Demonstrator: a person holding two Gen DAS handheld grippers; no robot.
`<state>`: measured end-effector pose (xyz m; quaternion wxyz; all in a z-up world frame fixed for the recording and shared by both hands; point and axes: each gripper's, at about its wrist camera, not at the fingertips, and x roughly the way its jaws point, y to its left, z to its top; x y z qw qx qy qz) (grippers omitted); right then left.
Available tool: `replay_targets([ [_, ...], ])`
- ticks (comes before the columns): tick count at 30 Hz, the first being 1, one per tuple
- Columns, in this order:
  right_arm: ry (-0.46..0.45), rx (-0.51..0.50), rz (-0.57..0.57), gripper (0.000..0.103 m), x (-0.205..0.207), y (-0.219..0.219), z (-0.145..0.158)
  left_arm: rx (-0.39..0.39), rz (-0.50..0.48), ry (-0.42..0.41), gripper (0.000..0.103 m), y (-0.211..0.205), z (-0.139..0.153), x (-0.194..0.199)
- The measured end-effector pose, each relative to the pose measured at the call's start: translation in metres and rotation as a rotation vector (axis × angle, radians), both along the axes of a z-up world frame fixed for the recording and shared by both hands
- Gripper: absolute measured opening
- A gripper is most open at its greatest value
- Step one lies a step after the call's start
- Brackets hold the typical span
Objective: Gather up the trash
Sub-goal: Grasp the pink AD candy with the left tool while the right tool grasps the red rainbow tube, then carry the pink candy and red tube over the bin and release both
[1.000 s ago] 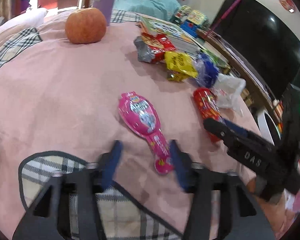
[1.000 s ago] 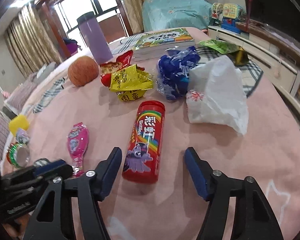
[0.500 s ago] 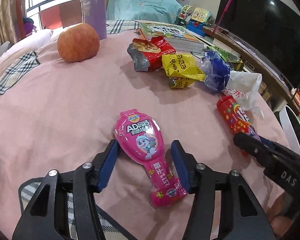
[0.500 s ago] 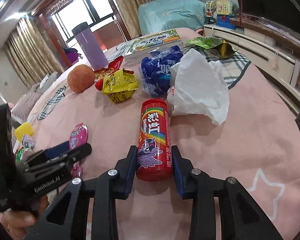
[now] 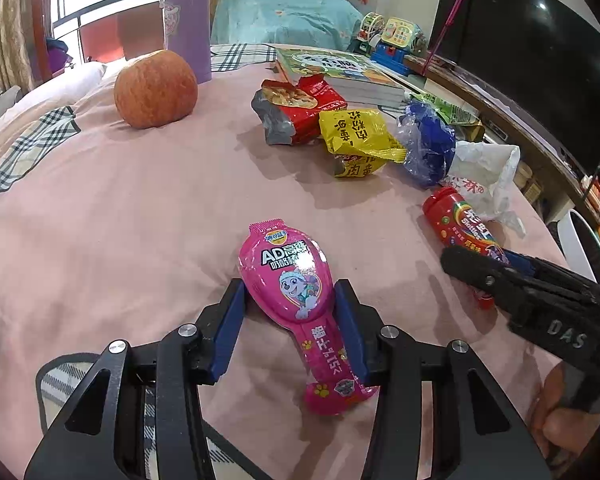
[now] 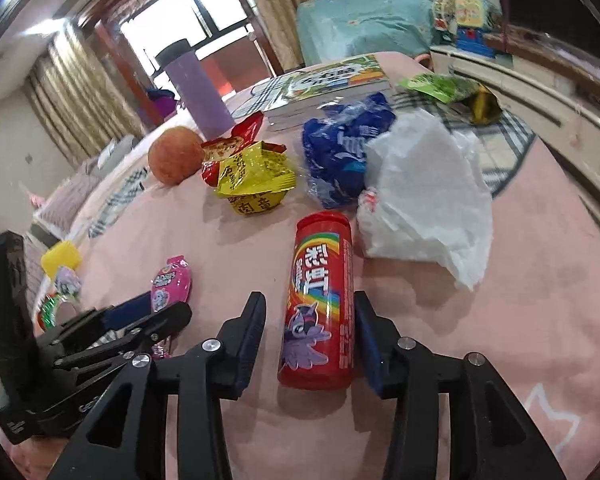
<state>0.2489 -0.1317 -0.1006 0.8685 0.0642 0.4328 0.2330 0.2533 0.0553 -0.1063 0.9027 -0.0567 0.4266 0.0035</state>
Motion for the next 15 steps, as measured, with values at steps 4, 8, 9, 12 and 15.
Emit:
replay_targets([
  [4, -0.021, -0.064, 0.007, 0.043, -0.002, 0.009, 0.000, -0.011, -0.002, -0.003, 0.044, 0.001, 0.000, -0.001],
  [8, -0.019, -0.056, -0.013, 0.035, -0.004, 0.004, -0.001, -0.023, -0.031, -0.004, 0.043, -0.001, 0.000, -0.002],
  [9, -0.018, -0.054, -0.018, 0.035, -0.005, 0.002, -0.001, -0.027, -0.038, -0.005, 0.043, -0.001, 0.001, -0.003],
  [12, -0.021, -0.024, -0.040, 0.034, -0.013, -0.005, 0.001, -0.032, -0.069, -0.006, 0.038, -0.007, 0.003, -0.009],
  [15, -0.038, 0.012, -0.064, 0.032, -0.029, -0.015, 0.006, -0.062, -0.109, -0.003, 0.034, -0.016, 0.005, -0.018],
])
